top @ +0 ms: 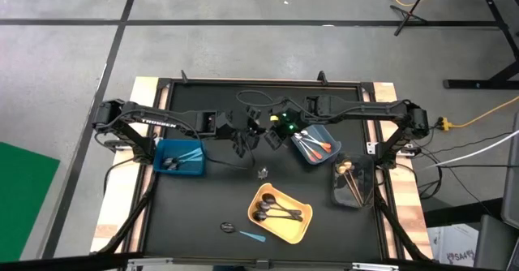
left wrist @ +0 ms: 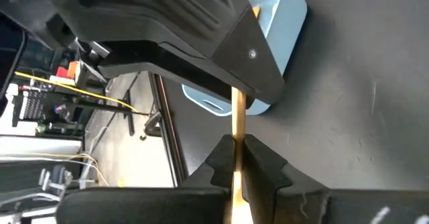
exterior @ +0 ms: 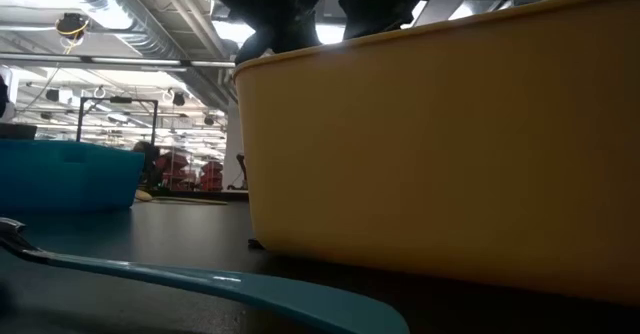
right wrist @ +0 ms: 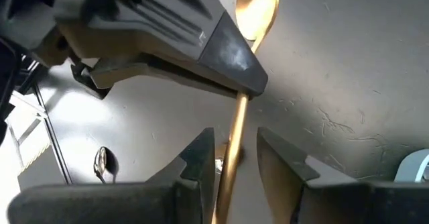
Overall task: Sort silverware by color (type)
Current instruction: Put the gold spoon into the black bin
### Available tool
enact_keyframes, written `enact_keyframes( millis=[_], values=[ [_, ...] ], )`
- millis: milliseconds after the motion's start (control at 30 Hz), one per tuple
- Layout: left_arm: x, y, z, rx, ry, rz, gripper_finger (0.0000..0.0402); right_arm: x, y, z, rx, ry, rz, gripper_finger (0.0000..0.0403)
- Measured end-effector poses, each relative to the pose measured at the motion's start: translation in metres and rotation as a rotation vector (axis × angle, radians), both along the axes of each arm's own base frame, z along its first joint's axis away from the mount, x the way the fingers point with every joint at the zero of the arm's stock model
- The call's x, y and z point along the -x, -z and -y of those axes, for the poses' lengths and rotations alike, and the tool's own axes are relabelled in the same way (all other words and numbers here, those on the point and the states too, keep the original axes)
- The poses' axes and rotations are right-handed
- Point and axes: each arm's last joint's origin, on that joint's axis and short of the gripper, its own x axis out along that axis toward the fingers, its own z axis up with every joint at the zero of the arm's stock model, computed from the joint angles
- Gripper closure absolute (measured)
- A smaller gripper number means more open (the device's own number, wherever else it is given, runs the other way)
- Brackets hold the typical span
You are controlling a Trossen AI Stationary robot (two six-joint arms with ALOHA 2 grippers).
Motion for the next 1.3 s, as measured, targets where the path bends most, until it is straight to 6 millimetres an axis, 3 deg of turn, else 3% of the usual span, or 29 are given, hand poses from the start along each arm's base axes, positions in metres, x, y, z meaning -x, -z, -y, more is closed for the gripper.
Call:
enact_keyframes(
  millis=[200,467,900,1300],
  values=[
    [0.0000,0.0000,0.0001,-0.027,0.019,-0.010,0.0389,-0.0002,-0.0001,0.0002,0.006,0.005,0.002,0.0316],
    [0.0002,0.0001,-0.0003,-0.031,0.013,-0.013,0.0389,-0.0001,0.0001,0.0004,0.011,0.009,0.000,0.0394],
    [0.0001,0.0001,-0.0002,-0.003,-0.002,-0.002,0.0386,0.0000,0.0002,0.0003,0.010,0.004,-0.001,0.0397],
    [-0.0014,-0.0021,0.0003,0.022,-0.009,0.035,0.0318,0.0001,0.0002,0.0010,0.050,0.007,-0.003,0.0400]
  ],
)
